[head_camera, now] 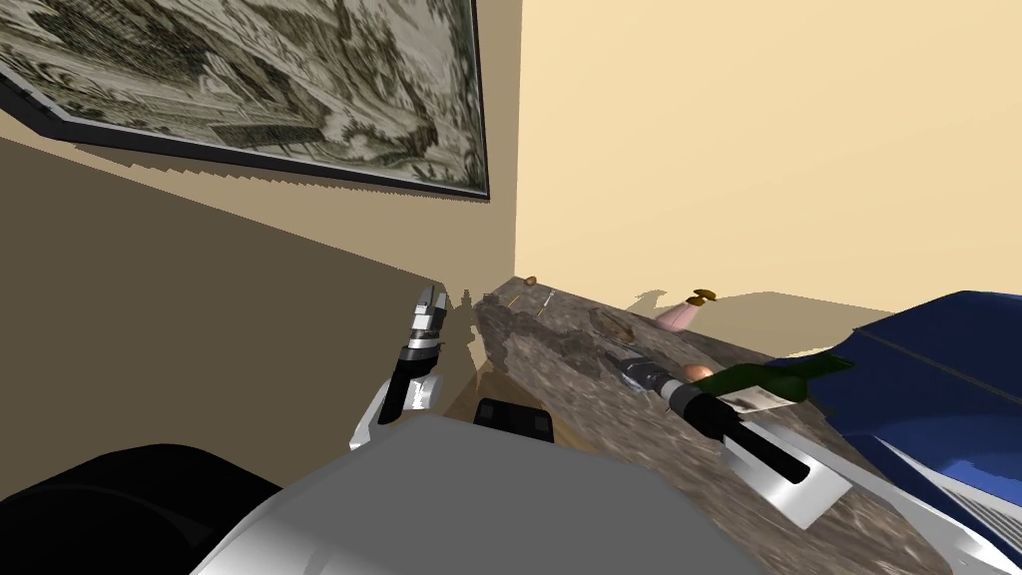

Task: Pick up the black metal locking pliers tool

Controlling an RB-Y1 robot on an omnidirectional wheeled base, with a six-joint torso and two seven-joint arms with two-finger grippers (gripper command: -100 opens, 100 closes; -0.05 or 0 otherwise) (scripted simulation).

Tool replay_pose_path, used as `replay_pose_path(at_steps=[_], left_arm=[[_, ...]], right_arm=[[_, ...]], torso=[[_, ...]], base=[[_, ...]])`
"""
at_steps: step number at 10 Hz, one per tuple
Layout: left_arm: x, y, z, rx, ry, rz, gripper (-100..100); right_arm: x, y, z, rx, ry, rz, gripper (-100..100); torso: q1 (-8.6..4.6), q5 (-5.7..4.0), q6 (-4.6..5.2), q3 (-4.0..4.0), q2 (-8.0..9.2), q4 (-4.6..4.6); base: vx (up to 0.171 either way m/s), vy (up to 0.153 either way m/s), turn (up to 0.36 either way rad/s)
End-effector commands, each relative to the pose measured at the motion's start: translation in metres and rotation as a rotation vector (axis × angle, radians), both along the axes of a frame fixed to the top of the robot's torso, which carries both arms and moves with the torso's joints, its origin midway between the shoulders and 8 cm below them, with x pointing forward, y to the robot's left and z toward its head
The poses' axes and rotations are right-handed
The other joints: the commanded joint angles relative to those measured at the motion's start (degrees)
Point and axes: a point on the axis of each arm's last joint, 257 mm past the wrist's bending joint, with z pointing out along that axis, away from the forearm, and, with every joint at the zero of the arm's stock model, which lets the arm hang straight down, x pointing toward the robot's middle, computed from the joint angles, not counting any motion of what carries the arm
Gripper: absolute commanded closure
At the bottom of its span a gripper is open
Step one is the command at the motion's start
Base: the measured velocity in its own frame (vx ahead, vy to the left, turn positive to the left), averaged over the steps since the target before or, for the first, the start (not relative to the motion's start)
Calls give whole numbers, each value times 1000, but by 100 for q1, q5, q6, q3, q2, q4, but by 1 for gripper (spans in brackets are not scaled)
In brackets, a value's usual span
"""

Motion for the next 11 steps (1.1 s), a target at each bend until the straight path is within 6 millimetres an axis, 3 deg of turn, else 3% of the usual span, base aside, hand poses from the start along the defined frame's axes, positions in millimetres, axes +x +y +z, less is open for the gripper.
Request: replay_pose_path(at_steps=[1,2,3,5,6,7,8,9,10,11], left_arm=[[0,0,0,0,0,0,0],[0,0,0,0,0,0,0],[0,0,0,0,0,0,0],[0,0,0,0,0,0,0],[0,0,0,0,0,0,0],[0,0,0,0,0,0,0],[0,0,0,0,0,0,0],[0,0,0,0,0,0,0],[0,0,0,0,0,0,0],[0,0,0,0,0,0,0]], right_arm=[[-3,-12,-7,-54,22,3,-100],[-8,-32,-18,-143,61,7,-100],[-8,-32,-18,-145,61,8,-100],[-21,-71,-38,-296,140,6,-100],[-20,-75,-36,-325,139,19,-100],[-27,-97,-43,-403,180,19,-100],[-27,-97,-43,-412,179,25,-100],[-35,-119,-48,-493,218,28,-100],[-35,-119,-48,-498,218,31,-100],[-43,-141,-52,-577,257,36,-100]], torso=[[0,0,0,0,0,0],[-2,0,3,0,1,0],[2,0,0,-2,-3,-1],[2,1,1,-2,-4,-1],[10,2,-1,-6,-10,-3],[5,2,4,-3,-5,-1],[2,1,2,-2,-4,-1],[-1,0,4,0,0,0],[1,1,1,-2,-4,-1],[-1,0,5,0,0,0]], base=[[23,40,67],[34,54,142],[30,38,58],[45,64,157],[37,53,68],[35,45,106],[28,35,65],[38,46,125],[31,35,63],[32,44,112]])
